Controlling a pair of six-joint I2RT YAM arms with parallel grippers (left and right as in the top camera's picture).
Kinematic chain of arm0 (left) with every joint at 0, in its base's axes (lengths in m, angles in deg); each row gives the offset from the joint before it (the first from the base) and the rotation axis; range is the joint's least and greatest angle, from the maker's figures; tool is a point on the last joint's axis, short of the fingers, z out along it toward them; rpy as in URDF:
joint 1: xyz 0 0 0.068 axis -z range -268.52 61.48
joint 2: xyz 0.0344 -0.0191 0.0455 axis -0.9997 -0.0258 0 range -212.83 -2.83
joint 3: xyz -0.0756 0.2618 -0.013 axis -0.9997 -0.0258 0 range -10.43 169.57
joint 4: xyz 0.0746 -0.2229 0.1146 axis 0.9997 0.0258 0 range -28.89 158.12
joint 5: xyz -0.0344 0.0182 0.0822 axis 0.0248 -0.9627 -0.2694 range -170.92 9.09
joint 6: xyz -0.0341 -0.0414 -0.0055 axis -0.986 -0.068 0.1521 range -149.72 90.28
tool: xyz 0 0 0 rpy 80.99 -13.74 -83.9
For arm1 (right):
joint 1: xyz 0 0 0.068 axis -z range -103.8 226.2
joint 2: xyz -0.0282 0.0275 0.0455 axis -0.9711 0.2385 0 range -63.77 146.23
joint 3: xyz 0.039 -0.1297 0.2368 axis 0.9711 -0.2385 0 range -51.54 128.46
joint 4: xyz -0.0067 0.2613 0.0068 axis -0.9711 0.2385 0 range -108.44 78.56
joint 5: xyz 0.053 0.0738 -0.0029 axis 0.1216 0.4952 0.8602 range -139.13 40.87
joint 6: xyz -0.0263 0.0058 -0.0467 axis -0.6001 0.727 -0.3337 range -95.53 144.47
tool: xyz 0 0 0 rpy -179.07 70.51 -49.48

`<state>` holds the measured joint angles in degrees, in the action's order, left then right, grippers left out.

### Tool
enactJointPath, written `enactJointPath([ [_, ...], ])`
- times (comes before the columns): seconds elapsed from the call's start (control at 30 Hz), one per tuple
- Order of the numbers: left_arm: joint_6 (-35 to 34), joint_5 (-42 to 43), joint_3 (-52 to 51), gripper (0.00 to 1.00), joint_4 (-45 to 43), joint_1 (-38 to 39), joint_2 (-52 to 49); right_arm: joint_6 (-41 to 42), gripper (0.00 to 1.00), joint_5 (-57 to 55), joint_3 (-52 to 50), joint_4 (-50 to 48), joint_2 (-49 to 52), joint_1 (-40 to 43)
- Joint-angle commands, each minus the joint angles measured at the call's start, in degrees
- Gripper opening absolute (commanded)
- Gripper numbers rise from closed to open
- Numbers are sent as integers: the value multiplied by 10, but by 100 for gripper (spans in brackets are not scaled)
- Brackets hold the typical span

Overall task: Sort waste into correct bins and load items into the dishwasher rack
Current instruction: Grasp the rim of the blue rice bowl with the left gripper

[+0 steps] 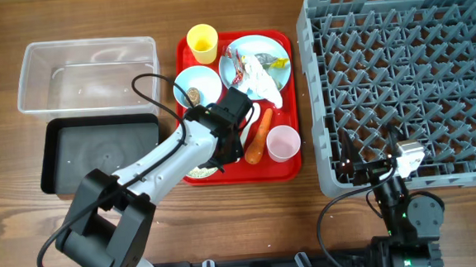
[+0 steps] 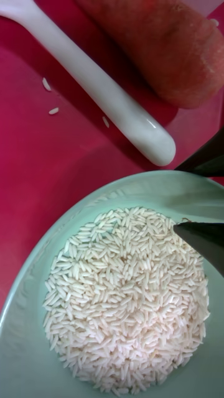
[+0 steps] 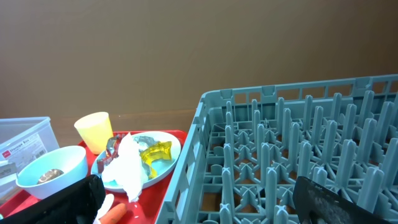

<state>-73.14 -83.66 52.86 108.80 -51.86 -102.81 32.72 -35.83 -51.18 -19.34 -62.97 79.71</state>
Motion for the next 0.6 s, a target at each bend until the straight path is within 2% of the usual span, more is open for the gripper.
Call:
enactJointPath([
  [0.0,-3,-19,5,19,2,2,-5,-8,100,7,-1,-3,-3,-2],
  [0.03,-3,-19,5,13,2,2,-5,-7,100,7,-1,-3,-3,-2],
  [0.07,-3,-19,5,11,1,2,-5,-7,100,7,-1,-3,-3,-2],
  [0.13,15,-19,5,11,-1,2,-5,-7,100,7,-1,-3,-3,-2],
  [0.23,102,-19,5,14,-19,2,-5,-7,100,7,-1,-3,-3,-2],
  [0.33,147,-19,5,17,-29,2,-5,-7,100,7,-1,-3,-3,-2],
  [0.4,148,-24,5,17,-29,2,-5,-7,100,7,-1,-3,-3,-2],
  [0.47,147,-25,5,24,-20,2,-5,-7,100,7,-1,-3,-3,-2],
  [0.57,147,-25,5,19,-14,2,-5,-7,100,7,-1,-3,-3,-2],
])
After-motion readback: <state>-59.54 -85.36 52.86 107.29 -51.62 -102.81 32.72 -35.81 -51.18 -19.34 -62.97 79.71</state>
